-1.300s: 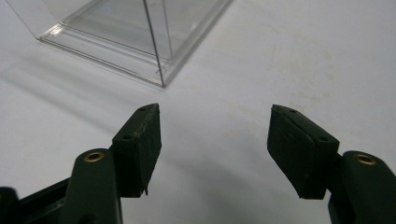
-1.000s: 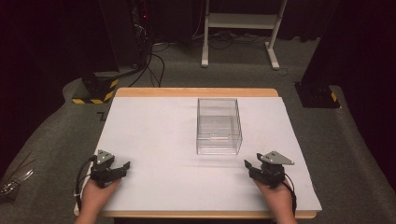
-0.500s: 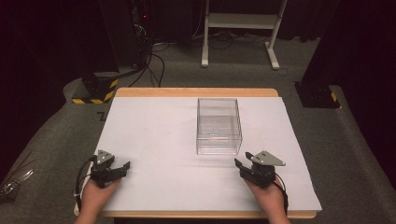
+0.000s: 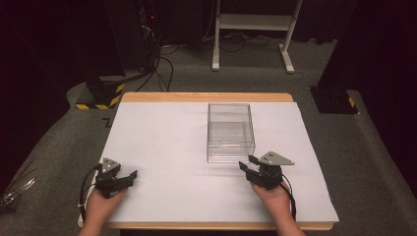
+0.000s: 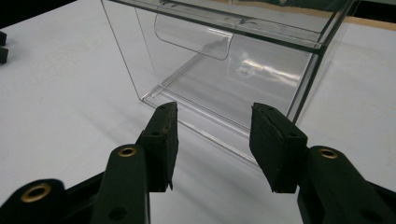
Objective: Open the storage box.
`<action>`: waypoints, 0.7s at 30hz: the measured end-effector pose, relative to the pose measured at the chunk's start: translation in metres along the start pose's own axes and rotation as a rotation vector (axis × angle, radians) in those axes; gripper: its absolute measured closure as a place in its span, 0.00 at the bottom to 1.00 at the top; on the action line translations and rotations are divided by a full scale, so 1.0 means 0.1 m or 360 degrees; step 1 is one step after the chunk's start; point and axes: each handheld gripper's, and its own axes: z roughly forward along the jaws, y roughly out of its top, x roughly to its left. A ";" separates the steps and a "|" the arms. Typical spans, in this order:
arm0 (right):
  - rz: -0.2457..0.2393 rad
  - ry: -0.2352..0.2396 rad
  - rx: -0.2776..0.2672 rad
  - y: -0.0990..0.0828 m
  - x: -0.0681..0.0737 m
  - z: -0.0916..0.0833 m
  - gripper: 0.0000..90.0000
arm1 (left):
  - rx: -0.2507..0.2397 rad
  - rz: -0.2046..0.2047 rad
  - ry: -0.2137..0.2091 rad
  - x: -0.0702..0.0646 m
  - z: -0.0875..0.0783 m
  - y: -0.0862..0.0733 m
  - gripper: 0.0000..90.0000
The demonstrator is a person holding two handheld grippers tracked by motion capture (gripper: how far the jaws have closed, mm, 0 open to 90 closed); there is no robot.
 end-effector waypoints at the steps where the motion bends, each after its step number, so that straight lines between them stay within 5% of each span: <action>1: 0.0008 0.0007 -0.0005 0.01 -0.01 0.01 0.59 | 0.0000 0.0000 0.0000 0.00 0.00 0.00 0.31; 8: 0.0017 0.0056 -0.0034 0.09 -0.03 0.09 0.57 | 0.0000 0.0001 0.0000 0.00 0.00 0.00 0.30; 21: 0.0113 0.0218 -0.0134 0.16 -0.16 0.25 0.69 | -0.0003 0.0001 0.0002 0.00 0.00 0.00 0.30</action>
